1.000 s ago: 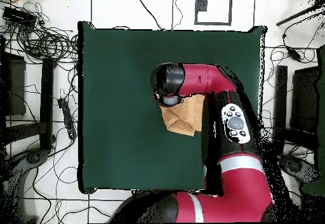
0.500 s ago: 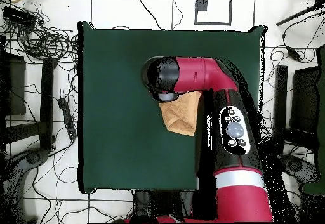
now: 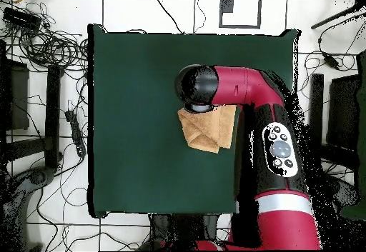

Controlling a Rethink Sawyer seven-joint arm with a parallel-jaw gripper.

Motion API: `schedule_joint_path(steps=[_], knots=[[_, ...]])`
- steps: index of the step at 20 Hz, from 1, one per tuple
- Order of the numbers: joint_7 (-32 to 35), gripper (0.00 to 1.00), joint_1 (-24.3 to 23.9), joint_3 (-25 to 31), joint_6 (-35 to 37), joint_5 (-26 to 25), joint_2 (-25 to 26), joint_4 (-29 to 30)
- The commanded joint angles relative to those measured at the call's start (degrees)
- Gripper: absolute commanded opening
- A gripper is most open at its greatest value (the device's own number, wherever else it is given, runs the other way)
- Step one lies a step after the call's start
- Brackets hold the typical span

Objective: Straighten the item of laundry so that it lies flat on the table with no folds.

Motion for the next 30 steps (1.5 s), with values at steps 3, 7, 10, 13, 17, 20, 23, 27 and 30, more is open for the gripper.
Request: schedule_joint_path(steps=[3,7,10,13,17,20,23,27,30], knots=[[11.42,1.00,4.74,-1.36,-3.55,-0.36,5.95,2.33],[12.79,1.00,6.41,-2.91,-1.82,0.26,5.49,1.73],[13.00,1.00,7.21,-3.87,-2.24,0.50,5.96,1.66],[13.21,1.00,7.92,-4.57,-1.90,0.62,6.41,1.12],[13.02,1.00,8.45,-5.15,-1.66,1.15,6.78,0.72],[11.76,1.00,8.04,-4.94,-1.83,1.30,7.78,0.10],[9.52,1.00,6.46,-3.67,-3.57,1.33,9.58,-0.15],[10.07,1.00,6.49,-3.73,-3.69,1.33,11.03,-1.09],[9.82,1.00,6.45,-3.74,-3.19,1.50,11.47,-1.69]])
